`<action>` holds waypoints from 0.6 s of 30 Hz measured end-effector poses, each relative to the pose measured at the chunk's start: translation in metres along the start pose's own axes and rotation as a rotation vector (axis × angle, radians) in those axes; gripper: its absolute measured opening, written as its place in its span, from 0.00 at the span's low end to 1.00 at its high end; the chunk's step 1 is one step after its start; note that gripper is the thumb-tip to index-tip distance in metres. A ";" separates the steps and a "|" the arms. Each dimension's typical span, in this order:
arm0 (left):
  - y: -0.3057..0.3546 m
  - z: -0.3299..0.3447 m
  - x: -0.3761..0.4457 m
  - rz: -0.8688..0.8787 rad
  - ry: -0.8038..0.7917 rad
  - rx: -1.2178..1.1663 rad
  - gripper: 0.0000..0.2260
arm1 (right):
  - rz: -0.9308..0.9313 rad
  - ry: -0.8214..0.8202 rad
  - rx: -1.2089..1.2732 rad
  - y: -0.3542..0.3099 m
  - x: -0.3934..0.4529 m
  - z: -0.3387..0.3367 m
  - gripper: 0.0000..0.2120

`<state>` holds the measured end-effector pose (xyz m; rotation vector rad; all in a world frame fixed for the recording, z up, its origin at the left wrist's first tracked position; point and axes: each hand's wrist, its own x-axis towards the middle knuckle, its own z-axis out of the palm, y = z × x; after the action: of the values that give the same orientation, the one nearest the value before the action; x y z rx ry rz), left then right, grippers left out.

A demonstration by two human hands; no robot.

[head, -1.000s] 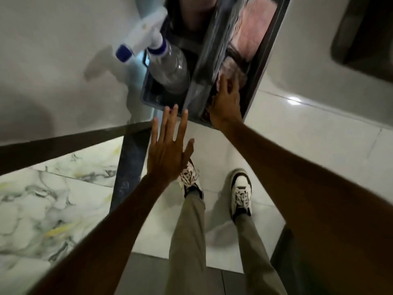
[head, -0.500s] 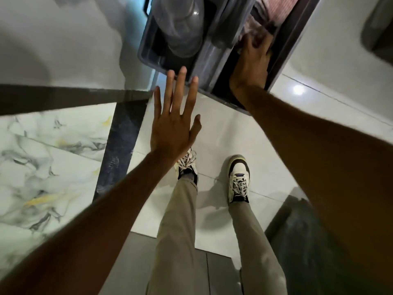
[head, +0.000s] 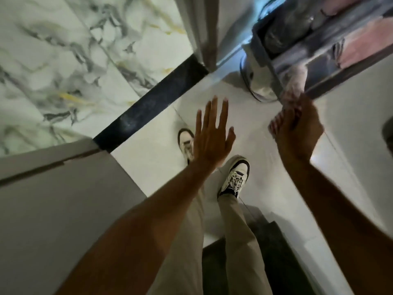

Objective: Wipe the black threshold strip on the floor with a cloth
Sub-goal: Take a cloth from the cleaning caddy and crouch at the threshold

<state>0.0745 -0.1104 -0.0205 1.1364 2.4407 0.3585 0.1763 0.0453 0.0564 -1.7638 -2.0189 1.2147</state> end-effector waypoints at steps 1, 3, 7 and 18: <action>-0.011 -0.003 -0.020 -0.048 -0.004 -0.008 0.32 | 0.012 -0.068 0.052 0.000 -0.019 0.010 0.12; -0.042 -0.002 -0.055 -0.139 -0.016 -0.015 0.32 | -0.027 -0.174 -0.025 0.000 -0.047 0.036 0.14; -0.111 0.011 -0.105 -0.277 -0.036 0.013 0.32 | 0.028 -0.308 0.011 -0.002 -0.070 0.102 0.17; -0.303 0.151 -0.080 -0.376 -0.002 0.108 0.34 | -0.106 -0.370 0.027 0.038 0.006 0.358 0.17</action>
<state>-0.0084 -0.3559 -0.2524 0.6908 2.6260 0.1101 -0.0210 -0.1099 -0.2015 -1.4837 -2.2412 1.6213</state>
